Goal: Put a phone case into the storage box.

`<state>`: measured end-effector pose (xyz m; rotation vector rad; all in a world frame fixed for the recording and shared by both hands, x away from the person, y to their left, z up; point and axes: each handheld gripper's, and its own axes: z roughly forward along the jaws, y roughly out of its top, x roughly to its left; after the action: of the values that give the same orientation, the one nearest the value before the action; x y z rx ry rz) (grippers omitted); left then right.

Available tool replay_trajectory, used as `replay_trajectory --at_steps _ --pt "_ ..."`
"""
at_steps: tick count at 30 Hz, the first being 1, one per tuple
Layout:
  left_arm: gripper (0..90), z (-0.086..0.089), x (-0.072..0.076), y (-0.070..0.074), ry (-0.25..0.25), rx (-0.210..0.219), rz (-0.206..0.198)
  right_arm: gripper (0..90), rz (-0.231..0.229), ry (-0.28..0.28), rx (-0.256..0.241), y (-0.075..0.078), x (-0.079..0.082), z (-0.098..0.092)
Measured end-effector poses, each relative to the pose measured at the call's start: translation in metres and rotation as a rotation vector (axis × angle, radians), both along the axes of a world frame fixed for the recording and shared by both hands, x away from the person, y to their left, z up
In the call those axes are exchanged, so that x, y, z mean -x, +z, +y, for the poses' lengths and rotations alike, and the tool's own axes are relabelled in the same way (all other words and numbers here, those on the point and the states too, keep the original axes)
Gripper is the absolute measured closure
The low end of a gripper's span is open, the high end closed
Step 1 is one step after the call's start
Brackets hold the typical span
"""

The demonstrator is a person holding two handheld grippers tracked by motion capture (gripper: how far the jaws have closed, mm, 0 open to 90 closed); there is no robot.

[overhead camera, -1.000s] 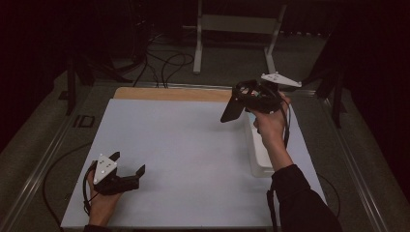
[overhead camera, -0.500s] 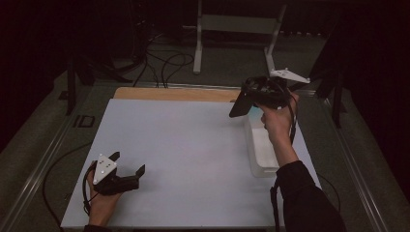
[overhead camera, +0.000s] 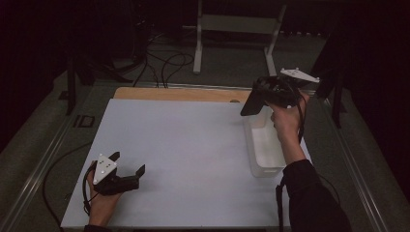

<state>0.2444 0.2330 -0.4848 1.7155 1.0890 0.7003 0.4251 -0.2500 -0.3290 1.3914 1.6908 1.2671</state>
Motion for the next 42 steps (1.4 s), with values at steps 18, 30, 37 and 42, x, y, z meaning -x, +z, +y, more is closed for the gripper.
replay_trajectory --at_steps 18,30,37,42 --pt "0.4 -0.002 0.000 0.000 0.000 -0.006 -0.005 14.1 0.033 -0.073 0.066 -0.009 -0.011 -0.009" --pt "0.3 -0.002 0.000 0.000 0.000 -0.006 -0.004 14.1 0.058 -0.113 0.124 -0.018 -0.019 -0.014" --pt "0.3 -0.001 0.000 0.000 0.001 -0.006 -0.005 14.0 0.081 -0.128 0.146 -0.026 -0.024 -0.013" --pt "0.4 -0.001 0.000 0.000 0.001 -0.005 -0.006 14.0 0.098 -0.133 0.150 -0.033 -0.027 -0.012"
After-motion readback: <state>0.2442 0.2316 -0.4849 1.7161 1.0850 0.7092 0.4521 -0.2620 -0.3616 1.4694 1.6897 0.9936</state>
